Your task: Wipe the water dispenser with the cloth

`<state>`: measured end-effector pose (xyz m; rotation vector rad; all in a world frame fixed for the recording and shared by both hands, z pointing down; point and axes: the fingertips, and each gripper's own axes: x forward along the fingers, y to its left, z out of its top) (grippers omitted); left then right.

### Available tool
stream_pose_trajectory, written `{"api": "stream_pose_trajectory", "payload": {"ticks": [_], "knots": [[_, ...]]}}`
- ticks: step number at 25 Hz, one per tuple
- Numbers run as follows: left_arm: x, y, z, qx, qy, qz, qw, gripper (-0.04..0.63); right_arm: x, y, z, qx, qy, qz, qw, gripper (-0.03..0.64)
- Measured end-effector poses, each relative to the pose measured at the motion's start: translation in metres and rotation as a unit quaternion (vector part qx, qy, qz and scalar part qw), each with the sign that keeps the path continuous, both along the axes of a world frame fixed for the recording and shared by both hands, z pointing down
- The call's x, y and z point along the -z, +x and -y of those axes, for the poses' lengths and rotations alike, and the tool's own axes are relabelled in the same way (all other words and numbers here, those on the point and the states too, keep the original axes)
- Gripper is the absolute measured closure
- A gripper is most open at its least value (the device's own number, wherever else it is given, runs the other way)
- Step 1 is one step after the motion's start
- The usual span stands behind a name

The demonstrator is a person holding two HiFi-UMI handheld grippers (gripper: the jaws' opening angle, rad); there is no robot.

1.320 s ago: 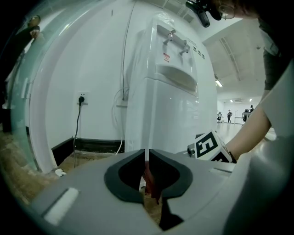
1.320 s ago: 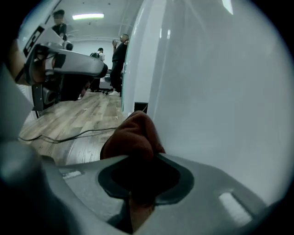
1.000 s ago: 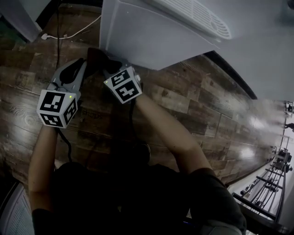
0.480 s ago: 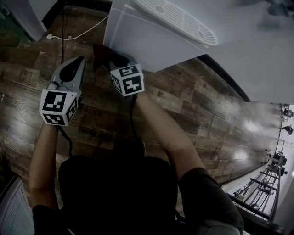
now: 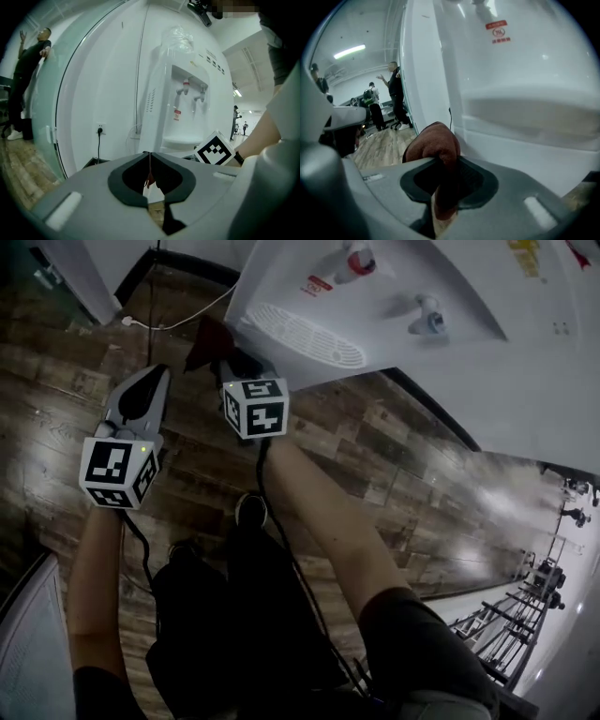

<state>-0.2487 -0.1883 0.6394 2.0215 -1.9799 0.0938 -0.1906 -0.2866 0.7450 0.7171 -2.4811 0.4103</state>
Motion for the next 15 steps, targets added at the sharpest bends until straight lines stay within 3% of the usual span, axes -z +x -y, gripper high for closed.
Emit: {"api": "stream_pose_trajectory", "payload": {"ticks": [6,15], "knots": [[0.071,-0.006,-0.005,0.007,-0.008,0.004,0.9999,0.563,0.069,-0.006,0.007,-0.063,-0.074,0.064,0.993,0.545],[0.144,-0.002,0.006,-0.003,-0.019,-0.011,0.9998,0.561,0.151,-0.012,0.004,-0.110,-0.113,0.102,0.982,0.545]]}}
